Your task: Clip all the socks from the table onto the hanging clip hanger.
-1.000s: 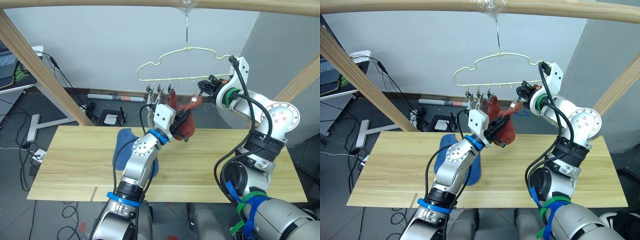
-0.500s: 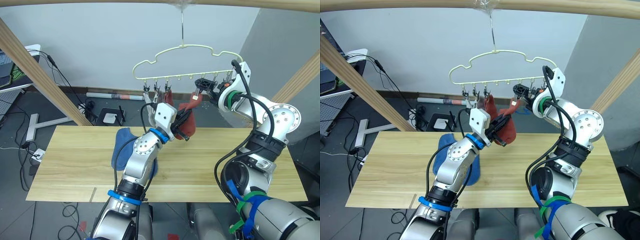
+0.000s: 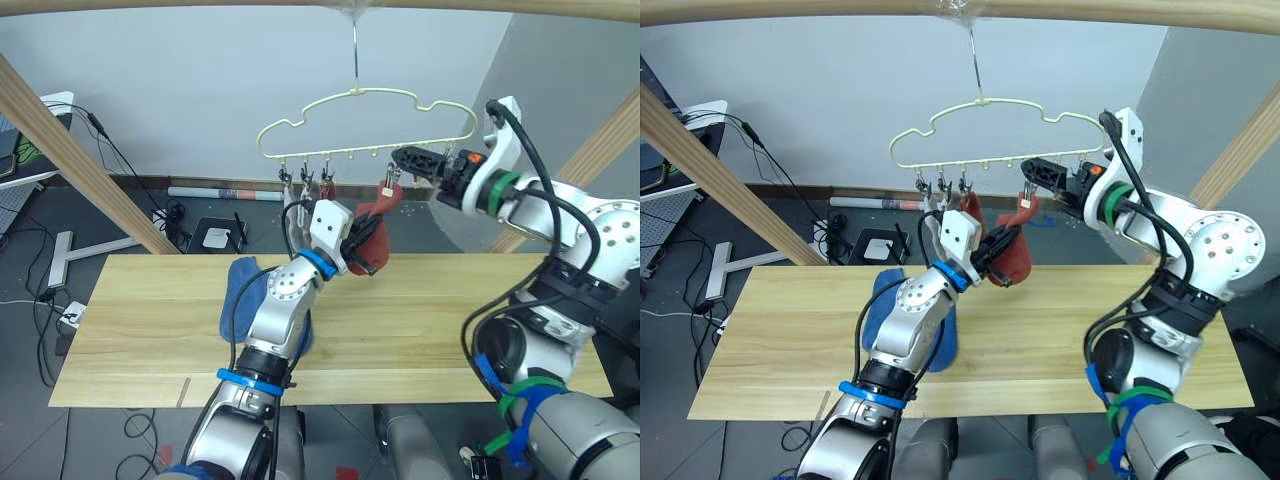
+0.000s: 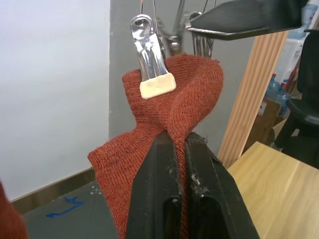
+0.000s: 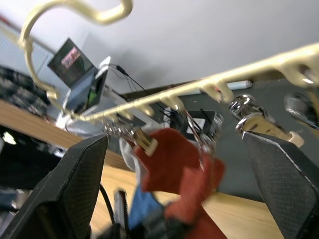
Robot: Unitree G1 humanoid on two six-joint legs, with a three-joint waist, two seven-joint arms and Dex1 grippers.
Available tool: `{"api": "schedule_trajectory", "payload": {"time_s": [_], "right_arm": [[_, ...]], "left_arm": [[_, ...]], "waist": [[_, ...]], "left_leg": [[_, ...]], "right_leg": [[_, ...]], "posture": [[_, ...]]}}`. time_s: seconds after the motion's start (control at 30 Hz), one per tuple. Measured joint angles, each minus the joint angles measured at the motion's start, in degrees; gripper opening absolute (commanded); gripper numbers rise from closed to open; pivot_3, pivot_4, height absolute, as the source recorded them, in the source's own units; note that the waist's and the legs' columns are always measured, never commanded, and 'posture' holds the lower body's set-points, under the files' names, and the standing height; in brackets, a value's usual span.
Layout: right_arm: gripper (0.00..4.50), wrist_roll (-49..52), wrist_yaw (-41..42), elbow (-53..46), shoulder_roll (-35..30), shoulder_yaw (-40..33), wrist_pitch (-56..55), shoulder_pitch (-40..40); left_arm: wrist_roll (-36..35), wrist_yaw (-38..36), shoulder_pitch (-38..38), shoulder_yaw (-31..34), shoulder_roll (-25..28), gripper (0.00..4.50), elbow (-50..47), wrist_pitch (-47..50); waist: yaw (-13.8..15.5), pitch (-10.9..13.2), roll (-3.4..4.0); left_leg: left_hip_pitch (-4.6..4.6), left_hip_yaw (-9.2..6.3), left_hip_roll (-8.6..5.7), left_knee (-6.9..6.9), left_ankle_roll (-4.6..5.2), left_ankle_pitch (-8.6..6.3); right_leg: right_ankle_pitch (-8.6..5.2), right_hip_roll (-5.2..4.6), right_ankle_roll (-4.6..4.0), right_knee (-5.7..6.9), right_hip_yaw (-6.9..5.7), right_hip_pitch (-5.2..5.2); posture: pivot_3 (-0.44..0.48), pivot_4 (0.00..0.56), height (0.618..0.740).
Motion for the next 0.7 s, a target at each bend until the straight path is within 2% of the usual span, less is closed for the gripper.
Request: {"api": "schedule_trajectory", "payload": {"time_s": [0.23,0.37,0.5,0.7], "right_arm": [[4.48,2.4,9.9,-12.3,-11.4,11.6,-3.2,10.1],[4.50,-0.8,13.0,-17.2,-13.8,18.0,-11.4,15.5],[4.50,-11.0,14.4,-22.6,-16.6,28.1,-26.1,23.7],[4.50,-20.3,14.6,-22.7,-15.9,32.6,-38.7,28.4]], "left_arm": [[-0.2,-1.5,-2.0,0.9,0.2,0.00,3.8,-1.2],[-0.9,-3.1,-2.1,1.0,0.2,1.04,4.3,-1.3],[-1.3,-5.3,-2.2,1.3,2.1,2.26,4.2,-0.9],[-2.6,-8.5,-1.1,2.0,7.2,4.13,-0.1,1.6]], "waist": [[-0.6,0.0,0.04],[-1.3,0.0,0.03],[-1.5,0.0,0.03],[-1.6,0.0,0.03]], "left_leg": [[0.00,0.01,0.00,0.00,0.00,0.00],[0.02,0.02,0.00,0.04,0.00,0.00],[0.02,0.03,0.00,0.03,-0.01,0.00],[0.05,0.04,0.01,0.02,-0.01,0.01]], "right_leg": [[-0.10,0.00,0.18,-0.01,0.01,0.00],[-0.09,0.01,0.23,0.00,0.01,0.00],[-0.10,0.01,0.26,-0.02,0.03,-0.01],[-0.10,0.02,0.27,0.00,0.05,-0.02]], "posture": [[-0.084,0.284,0.740],[-0.091,0.285,0.740],[-0.080,0.287,0.740],[-0.080,0.287,0.740]]}}
